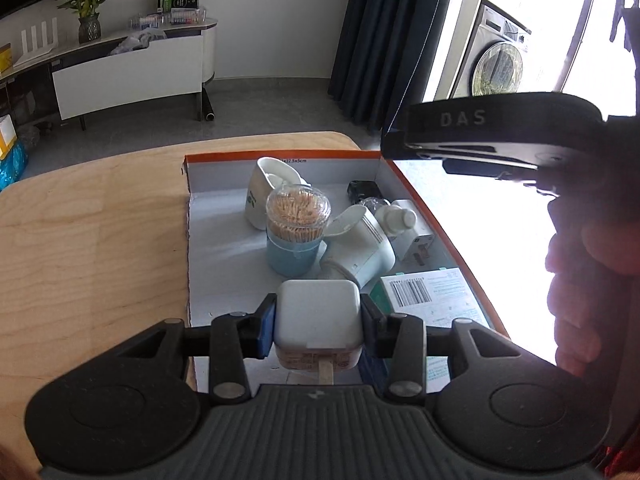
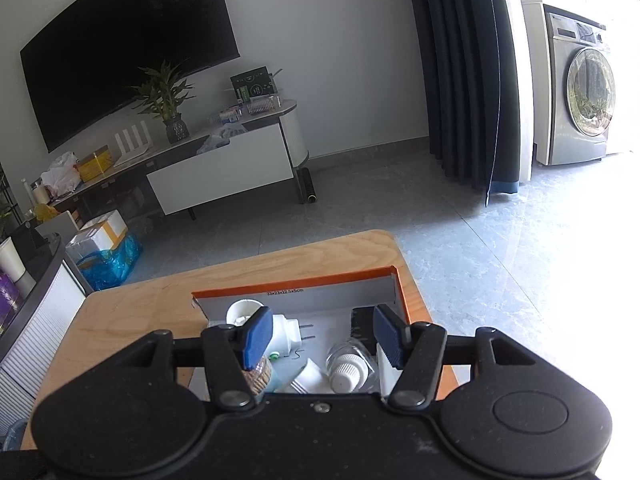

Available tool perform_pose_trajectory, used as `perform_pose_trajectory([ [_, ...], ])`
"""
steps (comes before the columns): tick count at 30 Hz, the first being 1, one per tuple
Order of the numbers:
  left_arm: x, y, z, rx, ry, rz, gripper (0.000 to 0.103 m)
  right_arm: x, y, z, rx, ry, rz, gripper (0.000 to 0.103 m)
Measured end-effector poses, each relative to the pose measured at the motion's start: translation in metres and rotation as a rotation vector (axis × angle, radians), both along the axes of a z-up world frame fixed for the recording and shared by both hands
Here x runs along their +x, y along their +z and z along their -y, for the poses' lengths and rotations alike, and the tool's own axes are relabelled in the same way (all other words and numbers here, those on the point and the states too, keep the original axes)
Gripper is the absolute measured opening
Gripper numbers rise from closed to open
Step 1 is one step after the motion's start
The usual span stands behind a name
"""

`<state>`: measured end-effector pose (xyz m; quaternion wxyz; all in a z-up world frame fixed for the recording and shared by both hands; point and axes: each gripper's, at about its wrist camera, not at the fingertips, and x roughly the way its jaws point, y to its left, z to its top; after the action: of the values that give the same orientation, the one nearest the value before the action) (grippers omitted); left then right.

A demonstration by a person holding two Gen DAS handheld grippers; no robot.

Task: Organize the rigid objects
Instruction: 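Lower the white charger into the cardboard box and open the left gripper, then withdraw both open grippers up from the cardboard box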

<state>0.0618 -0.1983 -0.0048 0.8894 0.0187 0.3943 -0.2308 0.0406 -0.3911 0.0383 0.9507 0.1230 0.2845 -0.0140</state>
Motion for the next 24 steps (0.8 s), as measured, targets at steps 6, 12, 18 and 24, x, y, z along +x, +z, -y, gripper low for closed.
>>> perform_pose_trajectory([
  [6, -0.003, -0.002, 0.004, 0.006, -0.005, -0.007, 0.042, -0.038, 0.009, 0.000, 0.000, -0.012, 0.033, 0.075],
  [12, -0.002, -0.007, 0.010, 0.027, -0.003, -0.016, 0.042, -0.059, 0.006, -0.005, -0.027, -0.042, 0.019, 0.078],
  [18, -0.003, -0.006, 0.013, 0.032, 0.004, -0.014, 0.053, -0.069, 0.001, -0.008, -0.034, -0.057, 0.000, 0.078],
  [24, -0.015, 0.005, 0.010, 0.031, 0.014, 0.007, 0.072, -0.082, 0.004, -0.008, -0.031, -0.074, 0.016, 0.079],
])
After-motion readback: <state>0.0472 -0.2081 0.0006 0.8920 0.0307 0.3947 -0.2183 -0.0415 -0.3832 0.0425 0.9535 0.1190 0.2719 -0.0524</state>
